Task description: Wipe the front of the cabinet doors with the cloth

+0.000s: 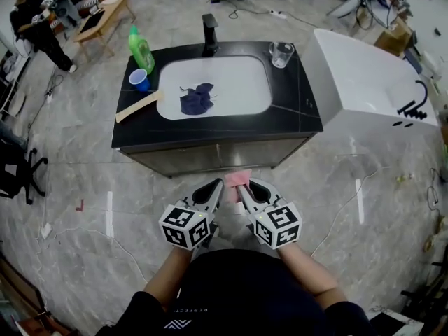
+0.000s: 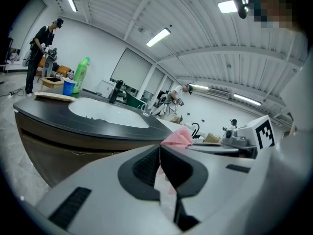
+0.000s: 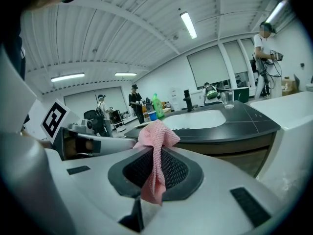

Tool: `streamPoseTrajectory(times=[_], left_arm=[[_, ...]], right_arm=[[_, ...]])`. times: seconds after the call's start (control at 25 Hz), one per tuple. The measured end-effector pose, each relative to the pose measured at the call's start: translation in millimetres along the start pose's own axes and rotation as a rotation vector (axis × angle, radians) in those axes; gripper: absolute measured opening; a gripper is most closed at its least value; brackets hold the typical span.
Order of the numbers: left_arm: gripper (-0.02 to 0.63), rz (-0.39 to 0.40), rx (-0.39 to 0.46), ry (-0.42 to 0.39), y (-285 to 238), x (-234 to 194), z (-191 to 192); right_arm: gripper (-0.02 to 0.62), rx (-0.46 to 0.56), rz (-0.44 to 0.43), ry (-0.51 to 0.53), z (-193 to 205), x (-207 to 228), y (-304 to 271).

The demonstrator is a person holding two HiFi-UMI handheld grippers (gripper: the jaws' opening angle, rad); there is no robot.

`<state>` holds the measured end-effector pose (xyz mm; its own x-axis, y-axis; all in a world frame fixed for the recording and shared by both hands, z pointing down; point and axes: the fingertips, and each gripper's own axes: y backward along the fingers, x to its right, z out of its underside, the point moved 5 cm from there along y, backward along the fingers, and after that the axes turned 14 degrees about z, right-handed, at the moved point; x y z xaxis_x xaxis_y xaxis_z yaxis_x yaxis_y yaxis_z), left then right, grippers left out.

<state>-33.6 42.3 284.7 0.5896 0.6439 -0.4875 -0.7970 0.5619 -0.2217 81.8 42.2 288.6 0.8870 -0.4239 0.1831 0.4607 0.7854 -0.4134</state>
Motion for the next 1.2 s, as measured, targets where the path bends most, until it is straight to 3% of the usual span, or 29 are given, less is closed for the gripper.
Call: streamPoseTrajectory(times=[0.28, 0.52, 1.2], left_arm=[[0.009, 0.052, -0.039, -0.015, -19.1, 9.1, 2.7], [0.009, 0.051, -0.043, -0.035, -23.9, 7.1, -0.9], [0.009, 0.055, -0.066, -0.031, -31.4, 9.7, 6.7]], right_arm=[[0.054, 0.015, 0.086, -0.052, 2.3, 20.2, 11.3], [0.054, 0.017, 0.131, -0.077, 3.3, 30.3, 16.8], [0.052, 0.018, 0.153, -0.098, 8.7, 38.1, 19.7]])
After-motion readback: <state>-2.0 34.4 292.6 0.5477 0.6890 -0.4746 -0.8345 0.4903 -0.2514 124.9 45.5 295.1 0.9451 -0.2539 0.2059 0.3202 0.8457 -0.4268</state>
